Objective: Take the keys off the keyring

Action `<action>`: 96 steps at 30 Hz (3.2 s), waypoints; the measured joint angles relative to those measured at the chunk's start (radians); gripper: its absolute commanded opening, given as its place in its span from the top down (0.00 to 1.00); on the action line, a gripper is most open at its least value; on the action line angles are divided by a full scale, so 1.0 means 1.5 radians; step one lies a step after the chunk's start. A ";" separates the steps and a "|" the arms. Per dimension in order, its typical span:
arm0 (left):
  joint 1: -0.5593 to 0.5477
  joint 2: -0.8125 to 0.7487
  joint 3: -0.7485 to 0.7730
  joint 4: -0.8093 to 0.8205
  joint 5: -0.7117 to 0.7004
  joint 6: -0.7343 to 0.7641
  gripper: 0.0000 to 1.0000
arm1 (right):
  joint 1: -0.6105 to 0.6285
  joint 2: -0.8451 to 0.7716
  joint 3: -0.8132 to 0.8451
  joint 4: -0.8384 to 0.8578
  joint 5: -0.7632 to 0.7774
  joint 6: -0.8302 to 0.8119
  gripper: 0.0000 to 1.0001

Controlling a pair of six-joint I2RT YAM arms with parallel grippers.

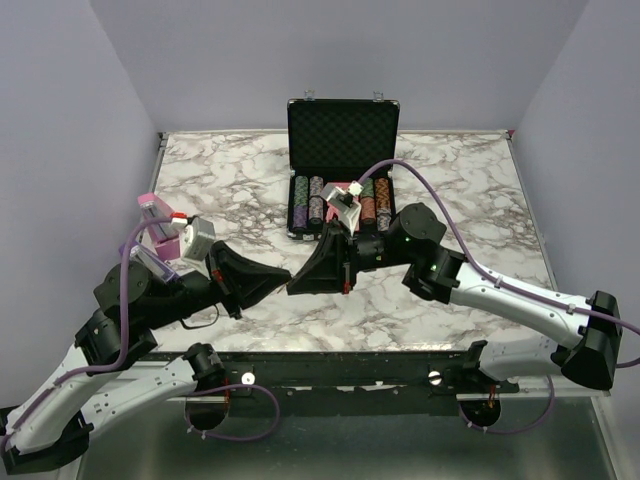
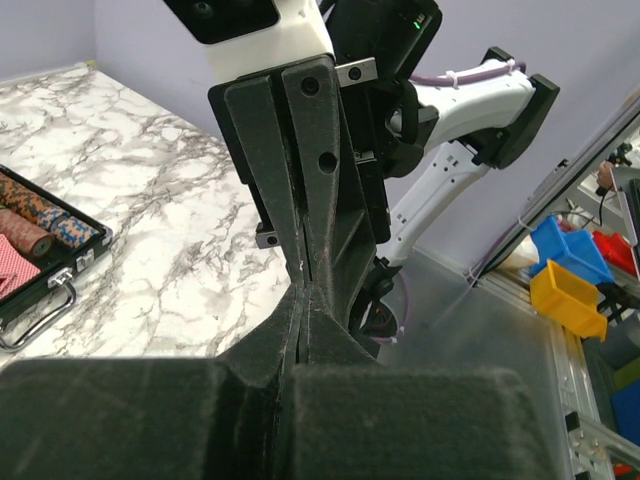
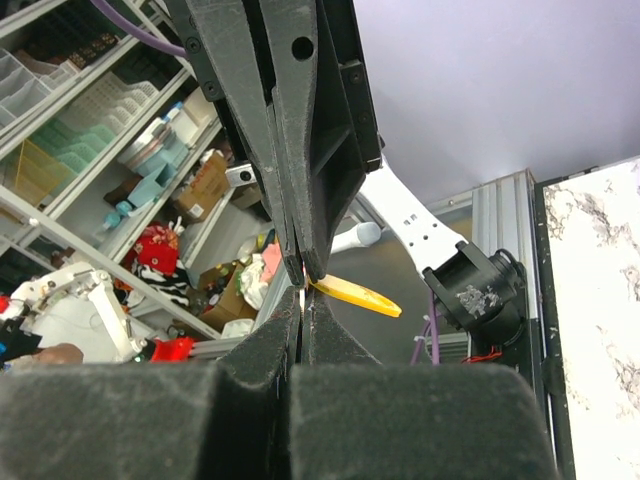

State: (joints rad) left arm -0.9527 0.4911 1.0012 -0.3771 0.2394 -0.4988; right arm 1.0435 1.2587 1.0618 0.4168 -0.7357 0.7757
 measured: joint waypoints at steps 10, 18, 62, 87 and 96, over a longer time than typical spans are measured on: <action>0.002 0.026 0.045 -0.062 0.038 0.046 1.00 | 0.008 0.005 0.011 -0.024 -0.020 -0.014 0.99; 0.002 0.029 0.049 -0.092 0.059 0.061 1.00 | 0.014 0.015 0.017 -0.052 -0.040 -0.024 0.99; -0.002 -0.083 0.038 -0.108 -0.108 -0.007 0.37 | 0.041 0.051 0.057 -0.083 -0.005 -0.048 0.99; -0.002 -0.079 -0.021 -0.057 -0.066 -0.045 0.70 | 0.056 0.051 0.076 -0.106 0.021 -0.066 0.99; -0.002 -0.078 -0.034 -0.040 -0.041 -0.060 0.97 | 0.056 0.051 0.076 -0.122 0.030 -0.075 0.99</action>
State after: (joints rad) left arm -0.9558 0.3740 0.9508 -0.4377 0.1776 -0.5888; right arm 1.1271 1.3350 1.1755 0.2337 -0.6914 0.6640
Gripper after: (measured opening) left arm 0.103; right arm 0.014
